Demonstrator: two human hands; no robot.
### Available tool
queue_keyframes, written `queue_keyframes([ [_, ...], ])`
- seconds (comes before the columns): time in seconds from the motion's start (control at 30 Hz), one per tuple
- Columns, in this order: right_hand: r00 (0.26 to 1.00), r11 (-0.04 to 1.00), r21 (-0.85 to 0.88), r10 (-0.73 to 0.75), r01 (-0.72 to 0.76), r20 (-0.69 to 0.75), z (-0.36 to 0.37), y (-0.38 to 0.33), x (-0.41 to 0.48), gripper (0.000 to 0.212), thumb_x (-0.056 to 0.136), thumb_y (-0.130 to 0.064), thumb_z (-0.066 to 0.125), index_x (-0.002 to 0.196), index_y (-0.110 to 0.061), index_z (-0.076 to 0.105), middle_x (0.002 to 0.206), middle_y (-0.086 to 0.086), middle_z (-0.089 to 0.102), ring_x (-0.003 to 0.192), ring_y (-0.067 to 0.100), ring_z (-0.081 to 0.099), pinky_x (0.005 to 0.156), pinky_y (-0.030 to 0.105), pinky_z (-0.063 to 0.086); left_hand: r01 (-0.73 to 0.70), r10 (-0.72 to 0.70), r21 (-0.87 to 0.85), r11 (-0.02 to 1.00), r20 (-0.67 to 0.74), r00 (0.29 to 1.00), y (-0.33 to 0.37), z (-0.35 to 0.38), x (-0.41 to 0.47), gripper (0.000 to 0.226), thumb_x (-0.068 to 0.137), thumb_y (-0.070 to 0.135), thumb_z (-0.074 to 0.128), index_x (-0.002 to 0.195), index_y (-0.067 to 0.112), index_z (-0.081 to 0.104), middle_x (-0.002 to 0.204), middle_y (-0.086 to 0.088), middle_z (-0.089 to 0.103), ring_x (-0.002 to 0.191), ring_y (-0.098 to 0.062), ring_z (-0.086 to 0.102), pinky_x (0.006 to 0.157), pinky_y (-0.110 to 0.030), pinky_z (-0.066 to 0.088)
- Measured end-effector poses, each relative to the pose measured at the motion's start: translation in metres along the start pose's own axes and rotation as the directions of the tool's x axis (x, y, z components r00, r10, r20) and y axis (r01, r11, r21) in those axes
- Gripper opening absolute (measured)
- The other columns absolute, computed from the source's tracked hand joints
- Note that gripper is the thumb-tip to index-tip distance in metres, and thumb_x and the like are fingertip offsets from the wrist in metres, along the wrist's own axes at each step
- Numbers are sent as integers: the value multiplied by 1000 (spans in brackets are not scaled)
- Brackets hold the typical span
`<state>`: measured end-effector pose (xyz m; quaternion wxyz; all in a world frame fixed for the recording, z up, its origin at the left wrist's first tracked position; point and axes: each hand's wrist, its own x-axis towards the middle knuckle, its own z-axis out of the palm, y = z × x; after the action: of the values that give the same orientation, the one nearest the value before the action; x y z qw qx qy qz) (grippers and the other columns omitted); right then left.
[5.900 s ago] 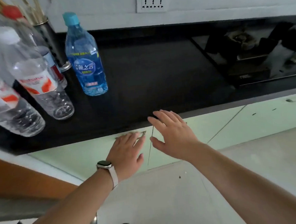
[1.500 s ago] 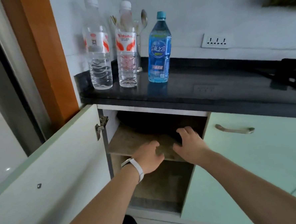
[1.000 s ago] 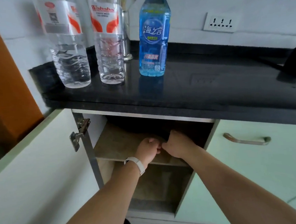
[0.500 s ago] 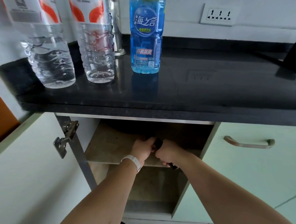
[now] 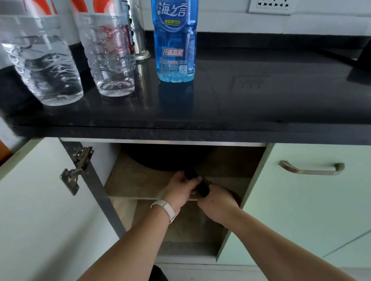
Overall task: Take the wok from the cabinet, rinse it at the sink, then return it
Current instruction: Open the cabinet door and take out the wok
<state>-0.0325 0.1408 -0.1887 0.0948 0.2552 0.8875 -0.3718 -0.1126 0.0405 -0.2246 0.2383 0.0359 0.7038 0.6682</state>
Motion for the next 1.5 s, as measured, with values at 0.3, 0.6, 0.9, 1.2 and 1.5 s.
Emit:
queue_keyframes([
  [0.3,999,997,65,31,-33,29,7,31,-43,6,88,-16,57,88,-21,59,76,2,64,61,18,60,48,26,47,-129,126,55,990,47,991,-28,2,-45,25,87,30,72,108,19,64,98,-8,74,87,-20,70,71,-26,55],
  [0.6,1000,1000,16,23,-23,-8,18,47,-98,7,83,-17,57,80,-21,52,71,-1,57,56,15,54,44,23,39,-161,155,65,985,86,984,-51,2,-94,24,88,34,71,107,20,65,91,3,70,78,-11,65,69,-24,51],
  [0.9,998,998,30,53,-53,-30,26,62,-143,7,81,-19,59,82,-17,53,72,3,57,53,19,52,43,23,39,-174,159,135,975,115,981,-56,2,-142,25,88,38,70,105,21,65,86,7,68,76,-9,65,64,-14,49],
  [1.2,999,998,-19,53,-53,-11,21,86,-179,8,84,-20,57,79,-18,51,68,1,54,49,16,48,42,22,36,-163,140,167,972,144,980,-70,15,-181,23,88,37,70,103,20,67,94,-3,74,80,-10,68,65,-17,50],
  [1.5,985,987,-45,154,-152,71,12,100,-207,7,80,-21,56,78,-18,50,69,2,56,51,19,49,47,27,41,-47,33,98,994,141,989,-74,27,-220,25,85,31,72,98,11,67,73,0,66,71,-11,62,76,-33,52],
])
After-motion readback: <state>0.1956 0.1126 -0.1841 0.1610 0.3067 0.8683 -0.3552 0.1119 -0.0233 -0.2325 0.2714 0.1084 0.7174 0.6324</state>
